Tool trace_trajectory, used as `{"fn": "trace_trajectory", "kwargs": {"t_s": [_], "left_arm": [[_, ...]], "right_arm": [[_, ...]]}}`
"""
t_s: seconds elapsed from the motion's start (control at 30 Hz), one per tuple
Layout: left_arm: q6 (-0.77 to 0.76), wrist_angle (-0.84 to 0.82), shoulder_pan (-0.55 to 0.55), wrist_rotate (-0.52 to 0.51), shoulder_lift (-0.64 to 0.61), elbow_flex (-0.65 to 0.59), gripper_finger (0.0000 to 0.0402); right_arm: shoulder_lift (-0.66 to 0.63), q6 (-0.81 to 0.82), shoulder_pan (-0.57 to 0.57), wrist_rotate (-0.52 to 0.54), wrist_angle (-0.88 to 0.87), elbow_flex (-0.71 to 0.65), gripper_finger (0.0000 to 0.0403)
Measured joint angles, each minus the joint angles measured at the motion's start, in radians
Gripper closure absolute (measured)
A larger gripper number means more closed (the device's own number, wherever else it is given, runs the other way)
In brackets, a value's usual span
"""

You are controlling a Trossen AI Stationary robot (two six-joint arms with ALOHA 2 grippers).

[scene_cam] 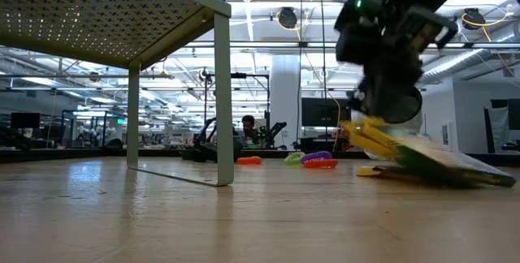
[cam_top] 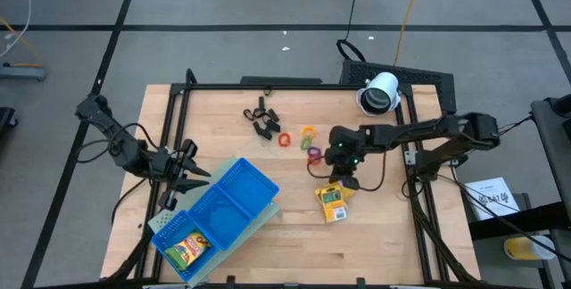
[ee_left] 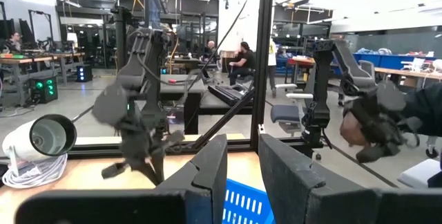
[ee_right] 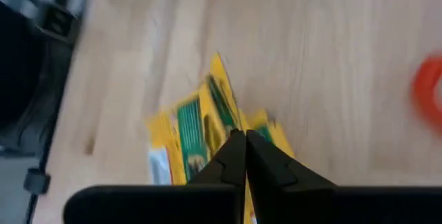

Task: Pick & Place Office Desk Supplies
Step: Put the yellow crayon box into the bottom blue basket on the shelf

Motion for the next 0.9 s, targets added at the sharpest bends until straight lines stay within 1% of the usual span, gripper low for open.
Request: {"fn": "trace_trajectory", "kwargs": {"t_s": [0.23, 0.43, 0.5, 0.67, 0.8, 0.9], "left_arm": [[-0.003, 0.000, 0.000, 0.000, 0.000, 0.000, 0.0311], [-0.005, 0.006, 0.000, 0.001, 0.002, 0.000, 0.0311], [0.002, 0.009, 0.000, 0.001, 0.005, 0.000, 0.0311], [0.032, 0.097, 0.002, -0.068, 0.020, 0.001, 0.0311], [0.048, 0.177, 0.017, -0.111, 0.058, 0.001, 0.0311], [0.041, 0.193, 0.046, -0.191, 0.092, 0.007, 0.0298]], "right_arm": [[-0.160, 0.009, 0.000, 0.011, 0.138, 0.000, 0.0403], [-0.259, 0.008, 0.000, 0.084, 0.275, 0.000, 0.0403], [-0.276, 0.003, 0.000, 0.086, 0.322, 0.000, 0.0403], [-0.285, -0.005, 0.002, 0.082, 0.454, 0.000, 0.0403], [-0.284, -0.027, 0.002, 0.083, 0.488, 0.000, 0.0403], [-0.284, -0.013, 0.002, 0.083, 0.469, 0.000, 0.0403]]}}
